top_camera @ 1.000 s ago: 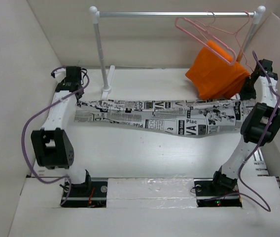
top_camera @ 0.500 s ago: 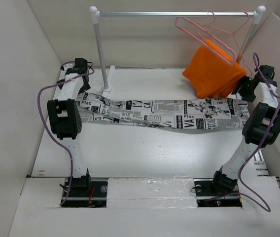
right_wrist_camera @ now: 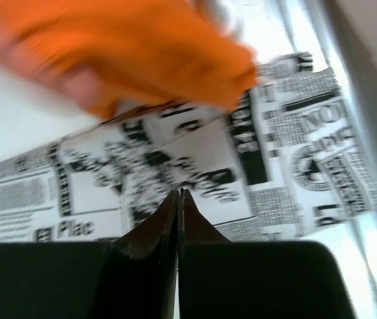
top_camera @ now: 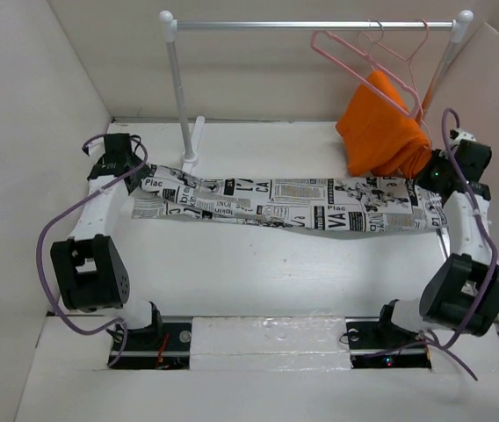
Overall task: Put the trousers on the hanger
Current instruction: Fold the trousers at the center of the board.
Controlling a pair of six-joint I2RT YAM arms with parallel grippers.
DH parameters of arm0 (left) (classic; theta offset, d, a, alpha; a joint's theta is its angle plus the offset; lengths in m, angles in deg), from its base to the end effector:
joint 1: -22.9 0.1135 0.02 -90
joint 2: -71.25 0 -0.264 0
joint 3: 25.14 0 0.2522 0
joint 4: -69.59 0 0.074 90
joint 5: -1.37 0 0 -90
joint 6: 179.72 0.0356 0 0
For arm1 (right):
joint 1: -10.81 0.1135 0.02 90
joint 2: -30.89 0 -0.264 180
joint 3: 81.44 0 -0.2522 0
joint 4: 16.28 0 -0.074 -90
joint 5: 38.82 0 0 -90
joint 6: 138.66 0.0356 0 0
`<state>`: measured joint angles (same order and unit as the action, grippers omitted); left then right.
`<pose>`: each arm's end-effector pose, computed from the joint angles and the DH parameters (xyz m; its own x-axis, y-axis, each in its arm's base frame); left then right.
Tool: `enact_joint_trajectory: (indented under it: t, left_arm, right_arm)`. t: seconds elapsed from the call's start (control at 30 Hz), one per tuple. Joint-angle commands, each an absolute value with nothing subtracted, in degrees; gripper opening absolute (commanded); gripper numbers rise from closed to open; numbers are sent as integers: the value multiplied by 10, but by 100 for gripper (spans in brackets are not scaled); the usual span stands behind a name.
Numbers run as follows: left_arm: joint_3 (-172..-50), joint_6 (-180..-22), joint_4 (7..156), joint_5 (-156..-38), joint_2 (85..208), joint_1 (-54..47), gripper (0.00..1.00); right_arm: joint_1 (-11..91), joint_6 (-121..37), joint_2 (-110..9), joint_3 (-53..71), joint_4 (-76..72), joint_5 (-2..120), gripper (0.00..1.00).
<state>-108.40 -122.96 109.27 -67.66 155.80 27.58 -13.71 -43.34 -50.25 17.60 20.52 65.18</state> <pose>0.3259 0.0395 0.3003 -0.3572 -0.5428 -0.7601 -0.6472 0.7306 -0.2176 0.2931 -0.1242 0.3083 -0.5239 0.3379 -0.7819 0.2766 0.9357 0.2190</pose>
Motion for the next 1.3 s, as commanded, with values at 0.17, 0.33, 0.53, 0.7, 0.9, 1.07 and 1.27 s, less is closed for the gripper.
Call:
enact_joint_trajectory:
  t: [0.17, 0.33, 0.53, 0.7, 0.9, 1.07, 1.27]
  left_arm:
    - [-1083, -1279, 1003, -840, 1653, 301, 78]
    - [-1082, -1301, 972, -871, 1691, 301, 74]
    - [-1105, -1309, 957, -868, 1737, 301, 46]
    - [-1131, -1309, 988, -843, 1735, 301, 0]
    - [-1176, -1285, 1093, -780, 1663, 301, 0]
    - [-1198, -1266, 1168, -752, 1630, 295, 0]
    - [-1148, -1260, 1197, -731, 1642, 300, 25]
  right_arm:
    - [7, -415, -373, 306, 114, 710, 7]
    - [97, -454, -335, 330, 147, 715, 41]
    - [117, -471, -301, 384, 153, 740, 43]
    - [122, -501, -295, 387, 174, 742, 43]
    - [127, -537, -314, 358, 194, 749, 43]
    - [133, -563, -339, 344, 202, 761, 43]
    - [133, -565, -370, 339, 198, 773, 43]
